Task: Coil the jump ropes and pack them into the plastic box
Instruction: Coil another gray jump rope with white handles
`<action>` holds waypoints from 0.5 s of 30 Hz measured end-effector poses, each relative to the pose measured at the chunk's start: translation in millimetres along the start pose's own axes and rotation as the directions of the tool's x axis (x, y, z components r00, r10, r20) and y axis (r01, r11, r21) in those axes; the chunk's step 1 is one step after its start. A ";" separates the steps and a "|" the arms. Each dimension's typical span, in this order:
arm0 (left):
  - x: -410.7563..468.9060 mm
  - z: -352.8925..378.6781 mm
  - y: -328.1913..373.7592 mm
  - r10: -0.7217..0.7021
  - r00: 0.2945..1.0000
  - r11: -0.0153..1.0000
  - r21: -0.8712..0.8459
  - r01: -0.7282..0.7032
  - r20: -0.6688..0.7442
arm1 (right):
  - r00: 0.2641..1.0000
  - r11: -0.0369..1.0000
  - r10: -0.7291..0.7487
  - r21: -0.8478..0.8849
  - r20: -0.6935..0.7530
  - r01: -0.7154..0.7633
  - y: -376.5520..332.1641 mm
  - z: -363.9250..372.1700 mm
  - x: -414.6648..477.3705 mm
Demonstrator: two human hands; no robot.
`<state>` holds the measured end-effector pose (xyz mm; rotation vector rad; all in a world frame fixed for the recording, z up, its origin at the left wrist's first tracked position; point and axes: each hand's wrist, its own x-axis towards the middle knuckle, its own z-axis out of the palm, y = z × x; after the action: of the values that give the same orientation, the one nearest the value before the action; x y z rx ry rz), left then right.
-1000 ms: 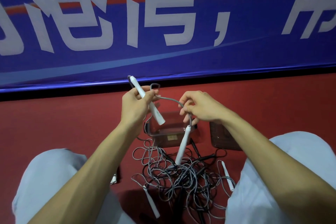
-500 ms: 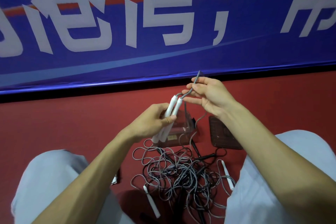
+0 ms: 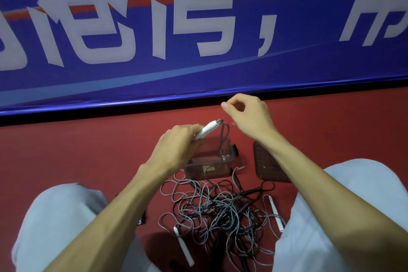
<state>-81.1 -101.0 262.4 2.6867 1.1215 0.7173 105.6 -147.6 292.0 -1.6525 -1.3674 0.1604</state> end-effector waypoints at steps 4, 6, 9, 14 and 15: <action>-1.3 -0.7 0.3 0.060 0.997 0.994 0.098 -0.054 -0.055 | 0.895 0.995 0.062 -0.096 0.442 -0.022 -0.1 3.0 -0.7; -1.5 -1.7 -0.9 0.061 0.996 0.985 0.163 -0.050 -0.064 | 0.809 0.987 0.149 -0.128 0.568 -0.091 0.0 0.9 -4.2; -0.7 -2.1 -3.1 0.046 0.996 0.979 0.200 -0.029 -0.080 | 0.788 0.990 0.095 0.023 0.608 -0.137 1.0 -0.9 -6.8; -0.5 -2.6 0.1 0.067 0.991 0.968 0.248 -0.035 -0.120 | 0.871 0.938 0.015 0.295 0.491 -0.183 -1.3 2.2 -4.5; -0.5 -1.9 0.6 0.055 0.991 0.977 0.209 -0.029 -0.119 | 0.882 0.912 0.017 0.355 0.471 -0.207 -3.1 2.8 -4.6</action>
<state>-81.9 -101.9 264.1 2.8809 1.2359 0.8280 100.0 -150.1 290.6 -1.3912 -1.4567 0.8960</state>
